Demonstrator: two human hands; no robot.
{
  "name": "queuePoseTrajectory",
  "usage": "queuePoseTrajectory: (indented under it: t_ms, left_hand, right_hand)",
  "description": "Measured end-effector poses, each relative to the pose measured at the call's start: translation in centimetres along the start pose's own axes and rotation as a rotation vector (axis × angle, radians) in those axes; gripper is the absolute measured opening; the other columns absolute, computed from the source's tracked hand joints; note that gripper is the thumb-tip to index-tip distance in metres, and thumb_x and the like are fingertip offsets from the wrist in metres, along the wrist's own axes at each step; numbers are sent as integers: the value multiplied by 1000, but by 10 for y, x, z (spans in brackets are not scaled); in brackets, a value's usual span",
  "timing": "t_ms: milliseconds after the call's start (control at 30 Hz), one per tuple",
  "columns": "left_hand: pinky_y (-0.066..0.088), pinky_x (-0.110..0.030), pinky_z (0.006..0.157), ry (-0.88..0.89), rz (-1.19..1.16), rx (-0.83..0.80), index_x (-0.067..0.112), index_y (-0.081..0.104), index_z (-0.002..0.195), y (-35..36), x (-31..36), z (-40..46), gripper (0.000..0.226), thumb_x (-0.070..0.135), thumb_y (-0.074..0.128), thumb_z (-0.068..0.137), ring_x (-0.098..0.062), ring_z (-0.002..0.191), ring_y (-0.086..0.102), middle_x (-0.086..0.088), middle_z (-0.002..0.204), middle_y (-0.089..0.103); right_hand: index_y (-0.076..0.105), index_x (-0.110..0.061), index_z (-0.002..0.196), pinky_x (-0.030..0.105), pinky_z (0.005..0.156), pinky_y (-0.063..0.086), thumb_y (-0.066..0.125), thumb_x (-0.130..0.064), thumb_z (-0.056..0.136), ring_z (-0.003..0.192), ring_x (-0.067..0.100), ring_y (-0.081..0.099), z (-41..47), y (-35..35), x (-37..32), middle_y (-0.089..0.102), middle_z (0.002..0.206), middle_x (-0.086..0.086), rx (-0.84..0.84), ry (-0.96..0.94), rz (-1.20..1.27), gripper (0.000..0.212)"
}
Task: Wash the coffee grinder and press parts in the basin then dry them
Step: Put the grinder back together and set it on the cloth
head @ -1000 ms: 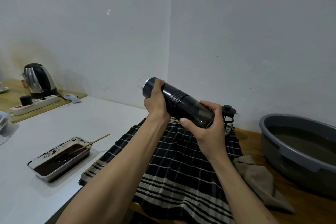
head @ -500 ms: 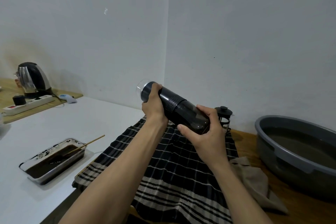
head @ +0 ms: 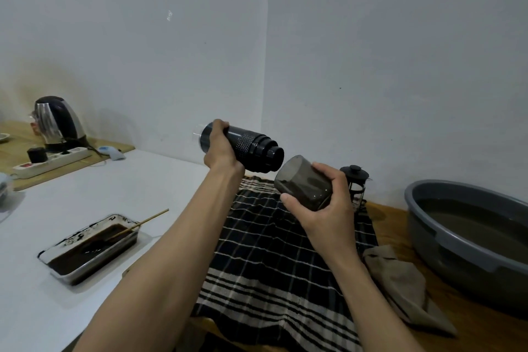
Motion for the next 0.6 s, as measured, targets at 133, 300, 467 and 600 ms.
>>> queuePoseTrajectory:
  t_ms: [133, 300, 467, 600]
  left_hand:
    - [64, -39, 70, -11, 24, -13, 7, 58, 106, -3, -7, -2, 44, 28, 80, 75, -29, 92, 74, -11, 104, 71]
    - [60, -36, 68, 35, 153, -65, 9, 57, 98, 2, -17, -2, 39, 31, 80, 75, -27, 79, 68, -10, 97, 69]
    - [59, -36, 69, 41, 140, -138, 7, 61, 104, 14, -24, -3, 43, 32, 80, 75, -27, 76, 67, -9, 90, 68]
    - [58, -34, 63, 55, 105, -170, 5, 63, 115, 15, -30, -5, 58, 38, 80, 70, -26, 75, 67, -8, 91, 68]
  right_hand:
    - [51, -40, 125, 26, 89, 56, 91, -31, 71, 109, 2, 57, 2, 15, -5, 52, 122, -13, 8, -3, 1, 68]
    - [50, -44, 124, 28, 86, 59, 92, -31, 70, 104, 2, 60, 8, 24, -6, 54, 120, -15, -12, 30, 60, 69]
    - [49, -42, 125, 27, 83, 60, 92, -30, 71, 105, 7, 63, 8, 19, -6, 56, 121, -11, 28, 21, 85, 71]
    - [51, -38, 123, 23, 81, 59, 93, -22, 69, 102, 7, 64, 9, 15, -8, 58, 119, -9, 69, 9, 107, 70]
Point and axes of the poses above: each hand's wrist, its own z-axis towards the middle knuckle, its own y-axis out of the palm, x = y × z, the point moved 6 cm from there along z, towards the middle knuckle
